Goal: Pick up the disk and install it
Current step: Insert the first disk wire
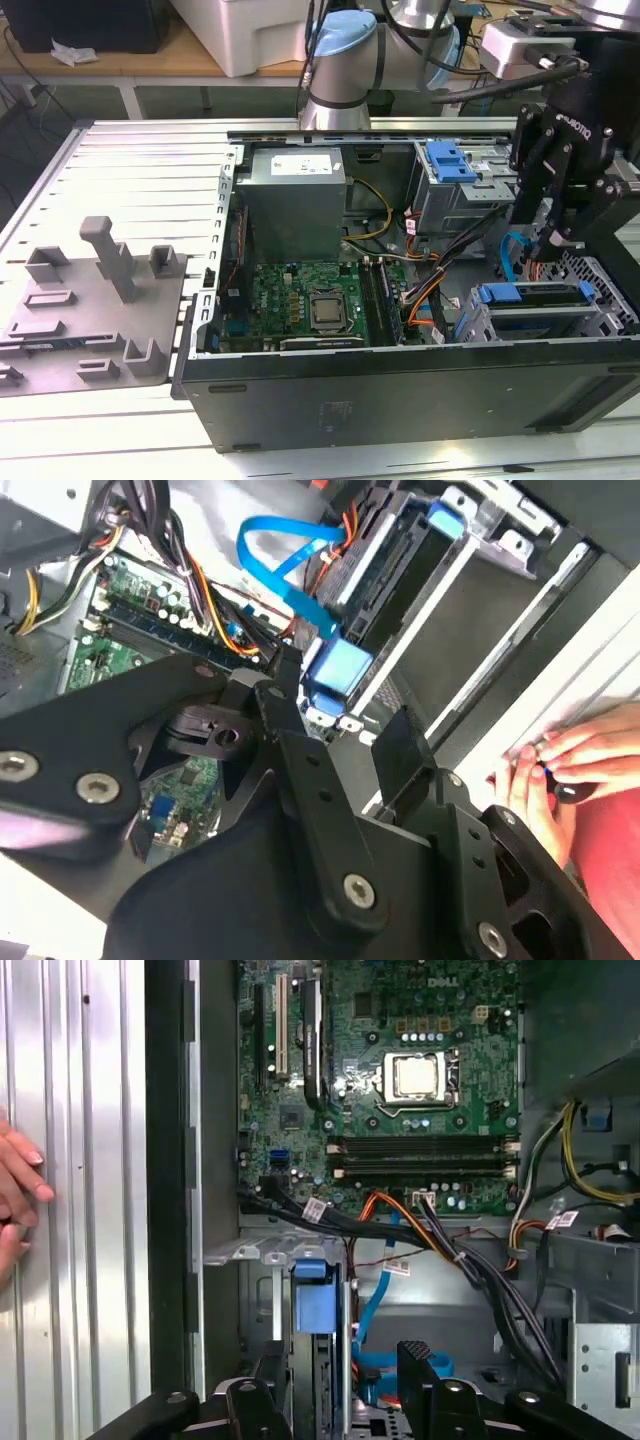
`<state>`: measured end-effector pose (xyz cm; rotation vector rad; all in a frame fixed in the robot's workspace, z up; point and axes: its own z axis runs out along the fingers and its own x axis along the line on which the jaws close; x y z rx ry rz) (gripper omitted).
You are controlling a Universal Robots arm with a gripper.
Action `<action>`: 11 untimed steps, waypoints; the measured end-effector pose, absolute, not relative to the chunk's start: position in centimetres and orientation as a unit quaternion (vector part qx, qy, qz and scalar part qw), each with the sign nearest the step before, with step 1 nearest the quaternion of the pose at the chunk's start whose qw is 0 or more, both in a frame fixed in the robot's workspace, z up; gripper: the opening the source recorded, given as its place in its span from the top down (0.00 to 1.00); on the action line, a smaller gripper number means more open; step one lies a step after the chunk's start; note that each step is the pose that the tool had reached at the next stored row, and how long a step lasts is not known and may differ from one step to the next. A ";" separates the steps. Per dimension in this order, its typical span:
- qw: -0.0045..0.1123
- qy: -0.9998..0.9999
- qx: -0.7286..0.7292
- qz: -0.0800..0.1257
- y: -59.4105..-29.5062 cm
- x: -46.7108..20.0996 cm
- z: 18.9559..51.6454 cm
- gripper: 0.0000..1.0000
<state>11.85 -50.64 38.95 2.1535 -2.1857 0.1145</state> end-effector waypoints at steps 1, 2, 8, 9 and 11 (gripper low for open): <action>0.039 -0.711 0.701 0.041 -50.5 12.2 39.0 0.44; 0.043 -0.711 0.701 0.044 -50.4 12.4 39.0 0.44; 0.059 -0.712 0.698 0.059 -50.1 13.9 39.0 0.44; 0.062 -0.713 0.696 0.061 -50.1 14.2 39.0 0.44; 0.067 -0.714 0.693 0.066 -50.0 14.7 39.0 0.44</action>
